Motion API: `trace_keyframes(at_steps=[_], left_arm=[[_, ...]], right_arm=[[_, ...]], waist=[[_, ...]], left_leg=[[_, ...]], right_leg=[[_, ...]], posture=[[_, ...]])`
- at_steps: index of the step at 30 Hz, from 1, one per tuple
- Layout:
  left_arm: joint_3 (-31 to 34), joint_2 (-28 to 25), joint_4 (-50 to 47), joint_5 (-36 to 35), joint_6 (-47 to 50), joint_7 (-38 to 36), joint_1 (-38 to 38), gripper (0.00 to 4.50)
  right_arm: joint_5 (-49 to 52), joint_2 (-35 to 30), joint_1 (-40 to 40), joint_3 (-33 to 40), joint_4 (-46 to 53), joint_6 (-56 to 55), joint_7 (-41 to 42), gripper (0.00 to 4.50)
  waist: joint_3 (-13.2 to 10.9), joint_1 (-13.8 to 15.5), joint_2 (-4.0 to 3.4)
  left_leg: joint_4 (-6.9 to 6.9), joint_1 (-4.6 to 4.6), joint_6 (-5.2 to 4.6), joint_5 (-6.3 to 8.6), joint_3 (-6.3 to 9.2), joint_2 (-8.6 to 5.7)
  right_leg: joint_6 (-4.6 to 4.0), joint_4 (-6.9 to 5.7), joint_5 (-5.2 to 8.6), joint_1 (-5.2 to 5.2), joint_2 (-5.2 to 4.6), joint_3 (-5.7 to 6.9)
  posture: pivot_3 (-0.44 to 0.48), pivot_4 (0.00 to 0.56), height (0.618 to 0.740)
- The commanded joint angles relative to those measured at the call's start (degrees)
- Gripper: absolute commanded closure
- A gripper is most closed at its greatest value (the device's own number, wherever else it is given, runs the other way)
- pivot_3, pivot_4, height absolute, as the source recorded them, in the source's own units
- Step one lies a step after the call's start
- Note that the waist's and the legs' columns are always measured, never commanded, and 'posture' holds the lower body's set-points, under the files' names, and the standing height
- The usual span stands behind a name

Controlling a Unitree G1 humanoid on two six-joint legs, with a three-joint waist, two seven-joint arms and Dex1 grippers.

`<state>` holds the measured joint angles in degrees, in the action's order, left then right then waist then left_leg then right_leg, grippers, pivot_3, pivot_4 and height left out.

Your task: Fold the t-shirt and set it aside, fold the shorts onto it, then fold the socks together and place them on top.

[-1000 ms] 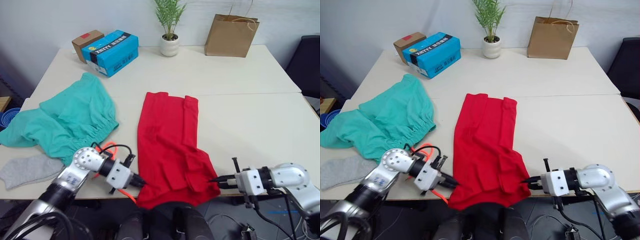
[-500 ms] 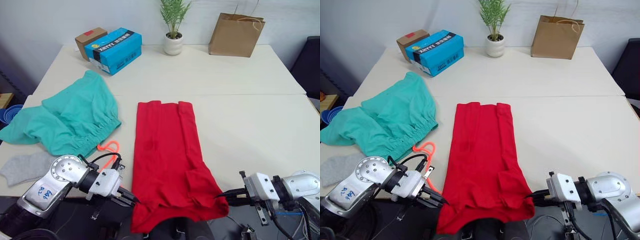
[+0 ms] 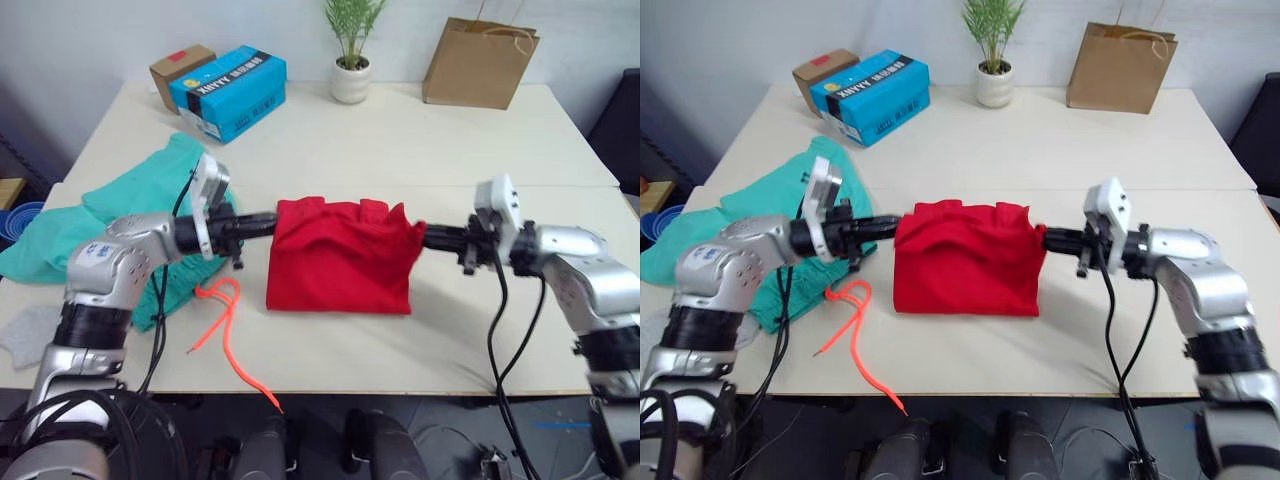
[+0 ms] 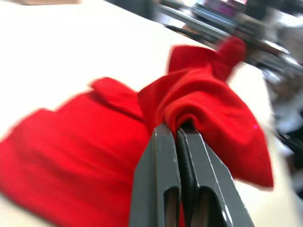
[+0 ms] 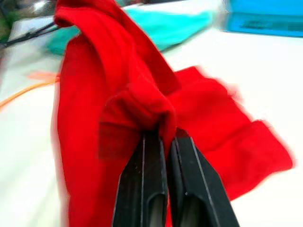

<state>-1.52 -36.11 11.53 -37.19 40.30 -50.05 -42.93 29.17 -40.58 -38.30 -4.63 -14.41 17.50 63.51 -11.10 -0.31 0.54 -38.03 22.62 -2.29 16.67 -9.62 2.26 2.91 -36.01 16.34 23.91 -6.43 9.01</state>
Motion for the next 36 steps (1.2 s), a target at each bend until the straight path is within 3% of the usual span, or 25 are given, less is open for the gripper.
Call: trace_keyframes(at_steps=[1,11,25,33,34,36], left_arm=[[1.21,1.34,3.49,2.82,0.61,2.36,-2.16,4.46],[4.26,4.60,8.91,8.33,-0.55,8.06,-0.66,4.46],[8.21,8.38,19.58,12.73,-8.81,10.95,-5.37,4.46],[7.50,9.97,25.50,16.69,-10.37,13.97,-7.96,4.46],[7.73,10.11,25.51,16.89,-10.39,14.26,-8.03,4.26],[8.26,10.44,25.18,17.19,-10.41,14.94,-8.15,3.83]], right_arm=[[-5.33,3.63,-4.55,-0.88,-9.05,-3.91,-0.44,4.50],[-15.54,14.19,-15.36,0.32,-33.01,-18.52,-5.01,4.50],[-18.08,18.76,-22.52,5.21,-44.84,-25.38,-8.75,4.50],[-20.54,21.02,-24.94,5.76,-49.59,-21.86,-14.44,4.50],[-20.32,21.17,-25.17,6.12,-49.67,-21.33,-14.42,4.50],[-21.37,21.25,-25.60,6.16,-50.13,-22.81,-17.68,4.00]], waist=[[-0.01,-0.20,0.01],[-0.01,-1.36,0.02],[-0.01,-1.66,0.02],[-0.01,-1.84,0.02],[-0.01,-1.84,0.02],[-0.01,-1.86,0.01]], left_leg=[[0.01,0.10,-0.01,0.00,-0.02,0.00],[-0.12,0.21,0.00,-0.24,-0.03,-0.07],[-0.10,0.27,0.09,-0.40,-0.18,-0.10],[-0.10,0.27,0.07,-0.41,-0.22,-0.11],[-0.10,0.28,0.07,-0.41,-0.23,-0.11],[-0.09,0.29,0.08,-0.41,-0.23,-0.11]], right_leg=[[0.03,0.03,-0.01,0.07,0.01,0.00],[0.10,-0.35,-0.05,0.27,-0.10,-0.10],[0.09,-0.81,-0.05,0.63,-0.13,-0.33],[0.09,-0.85,-0.05,0.66,-0.13,-0.39],[0.09,-0.87,-0.05,0.68,-0.13,-0.41],[0.09,-0.87,-0.05,0.70,-0.13,-0.42]], posture=[[0.000,0.150,0.740],[0.000,0.150,0.740],[0.000,0.150,0.740],[0.000,0.150,0.740],[0.000,0.150,0.740],[0.000,0.150,0.740]])
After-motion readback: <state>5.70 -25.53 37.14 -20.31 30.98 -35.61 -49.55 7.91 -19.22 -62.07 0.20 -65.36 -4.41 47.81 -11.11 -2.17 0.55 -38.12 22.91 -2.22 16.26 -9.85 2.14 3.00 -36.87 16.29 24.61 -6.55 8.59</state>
